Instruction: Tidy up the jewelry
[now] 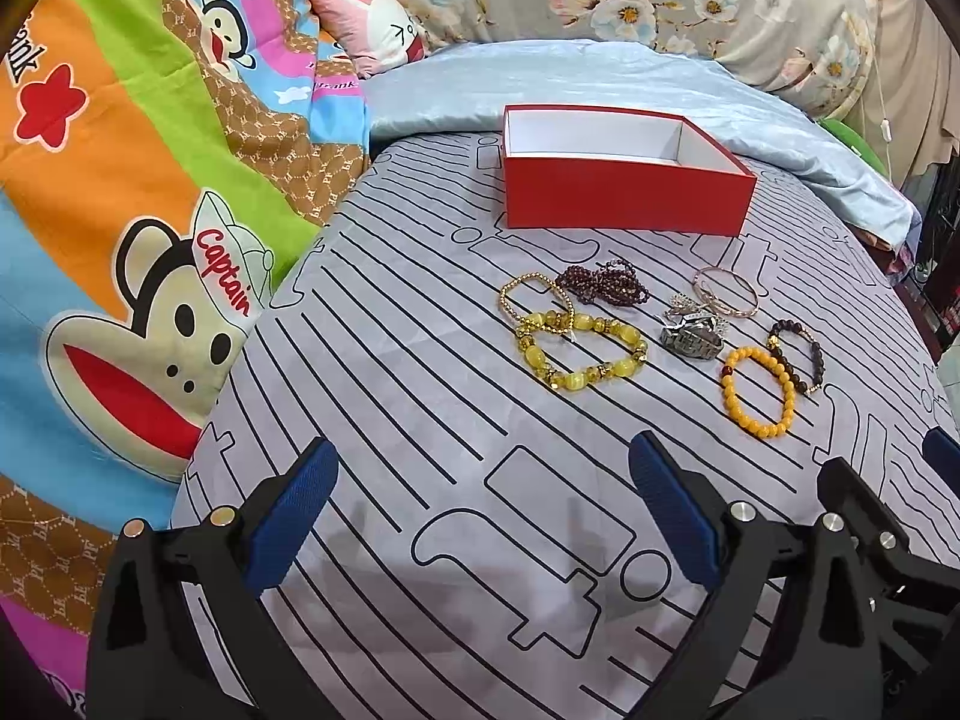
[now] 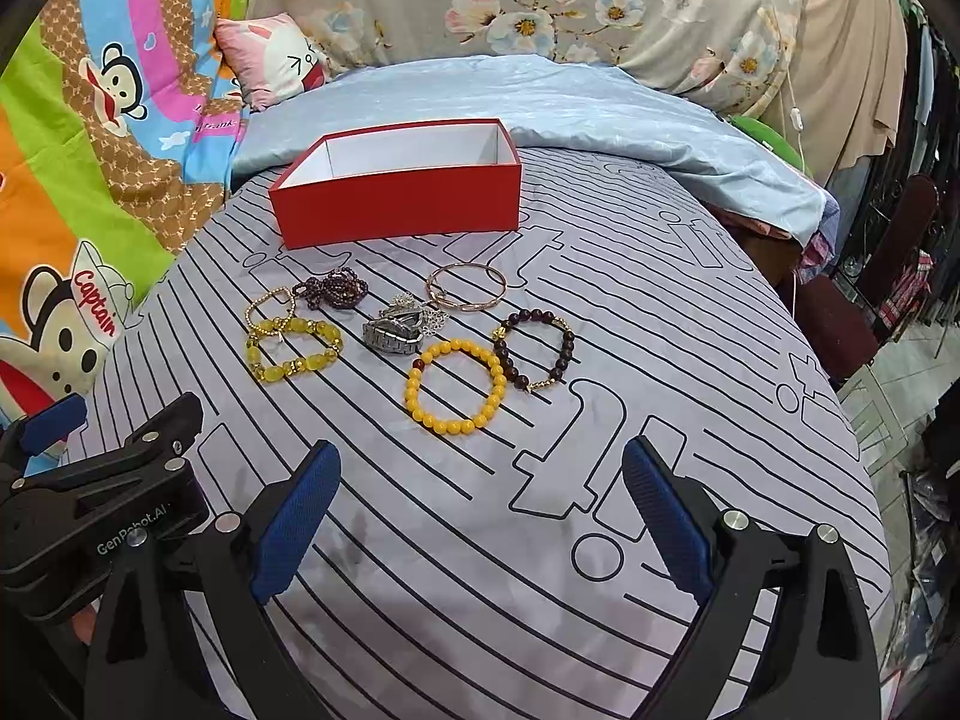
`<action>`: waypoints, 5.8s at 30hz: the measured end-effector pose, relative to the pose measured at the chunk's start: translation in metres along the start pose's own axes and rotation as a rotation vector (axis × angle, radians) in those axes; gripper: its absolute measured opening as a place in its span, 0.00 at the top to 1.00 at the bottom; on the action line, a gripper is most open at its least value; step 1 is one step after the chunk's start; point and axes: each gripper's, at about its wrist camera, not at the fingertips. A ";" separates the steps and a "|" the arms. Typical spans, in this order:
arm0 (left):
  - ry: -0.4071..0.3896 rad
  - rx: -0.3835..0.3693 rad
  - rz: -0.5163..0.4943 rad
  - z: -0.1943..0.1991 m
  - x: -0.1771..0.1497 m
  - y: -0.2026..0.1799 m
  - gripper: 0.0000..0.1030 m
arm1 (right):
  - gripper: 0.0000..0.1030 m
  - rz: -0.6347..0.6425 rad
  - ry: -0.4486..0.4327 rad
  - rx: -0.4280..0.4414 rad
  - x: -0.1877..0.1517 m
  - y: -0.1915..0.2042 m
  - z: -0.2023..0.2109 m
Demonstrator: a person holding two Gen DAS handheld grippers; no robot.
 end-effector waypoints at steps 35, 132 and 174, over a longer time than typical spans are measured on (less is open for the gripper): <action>0.021 -0.017 0.010 0.000 0.000 -0.001 0.07 | 0.09 -0.007 -0.006 0.004 0.001 -0.002 0.003; 0.167 -0.284 0.140 -0.094 0.020 -0.009 0.91 | 0.93 -0.097 0.123 0.023 0.021 -0.061 -0.126; -0.139 -0.429 0.138 -0.145 0.231 -0.017 0.91 | 0.93 -0.027 -0.034 0.385 0.222 -0.003 -0.203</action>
Point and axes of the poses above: each gripper's, at about its wrist camera, not at the fingertips, and z roughly against the way its jaws point, y to its left, x to its top, and after that the axes turned 13 degrees about -y, right-handed
